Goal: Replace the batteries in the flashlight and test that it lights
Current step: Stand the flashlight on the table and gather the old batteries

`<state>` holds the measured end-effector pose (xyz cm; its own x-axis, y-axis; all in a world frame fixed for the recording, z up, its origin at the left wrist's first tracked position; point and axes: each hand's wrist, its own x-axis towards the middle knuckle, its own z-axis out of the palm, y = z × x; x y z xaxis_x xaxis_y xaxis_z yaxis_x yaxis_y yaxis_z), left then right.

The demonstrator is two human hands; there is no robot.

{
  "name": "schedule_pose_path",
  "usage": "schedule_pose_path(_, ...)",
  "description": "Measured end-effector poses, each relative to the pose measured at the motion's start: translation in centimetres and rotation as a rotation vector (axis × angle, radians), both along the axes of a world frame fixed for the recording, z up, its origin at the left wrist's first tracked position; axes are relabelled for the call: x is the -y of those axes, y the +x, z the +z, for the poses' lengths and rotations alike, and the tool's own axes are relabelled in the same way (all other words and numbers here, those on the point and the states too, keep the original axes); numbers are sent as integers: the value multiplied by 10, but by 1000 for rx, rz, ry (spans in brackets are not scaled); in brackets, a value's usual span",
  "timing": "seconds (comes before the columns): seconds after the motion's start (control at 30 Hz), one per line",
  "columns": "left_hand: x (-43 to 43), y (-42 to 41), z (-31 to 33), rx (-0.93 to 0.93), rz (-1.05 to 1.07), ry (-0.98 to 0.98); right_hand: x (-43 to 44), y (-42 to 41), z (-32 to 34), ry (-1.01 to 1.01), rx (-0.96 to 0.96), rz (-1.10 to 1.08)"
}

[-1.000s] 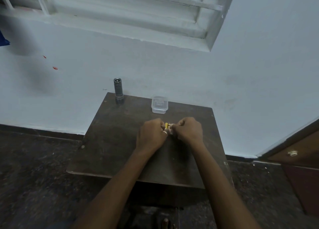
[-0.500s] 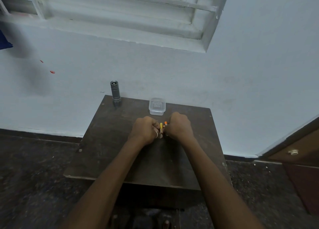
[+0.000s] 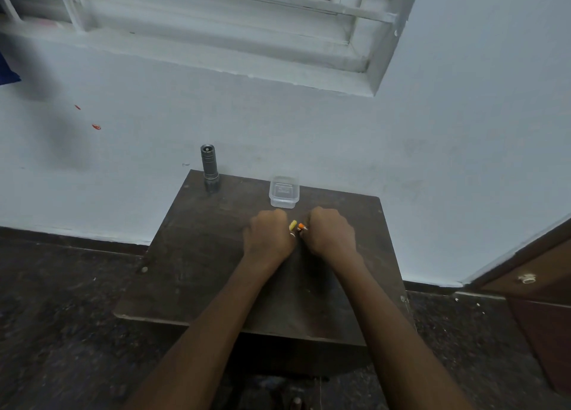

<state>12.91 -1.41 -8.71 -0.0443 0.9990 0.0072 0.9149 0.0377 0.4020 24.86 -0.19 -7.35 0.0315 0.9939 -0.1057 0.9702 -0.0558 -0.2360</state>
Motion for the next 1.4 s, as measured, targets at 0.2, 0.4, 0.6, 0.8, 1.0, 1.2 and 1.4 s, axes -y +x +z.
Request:
schedule_pose_path(0.2, -1, -11, 30, -229, -36, 322, -9, 7, 18, 115, -104, -39)
schedule_pose_path(0.4, -84, -34, 66, -258, -138, 84, -36, -5, 36, 244, -187, 98)
schedule_pose_path(0.6, -113, -29, 45, -219, -183, -43, -67, -20, 32, 232, -72, 203)
schedule_pose_path(0.8, -121, -47, 27, 88, -152, 1, -85, -23, 28, 156, 12, 265)
schedule_pose_path(1.0, -115, -58, 23, 161, -36, 16, -97, -31, 21, 51, 170, 313)
schedule_pose_path(1.2, -111, -55, 17, 198, -30, -19, -104, -32, 19, 84, 210, 358)
schedule_pose_path(1.4, -107, -50, 20, 228, -51, -22, -105, -31, 10, 193, 277, 370)
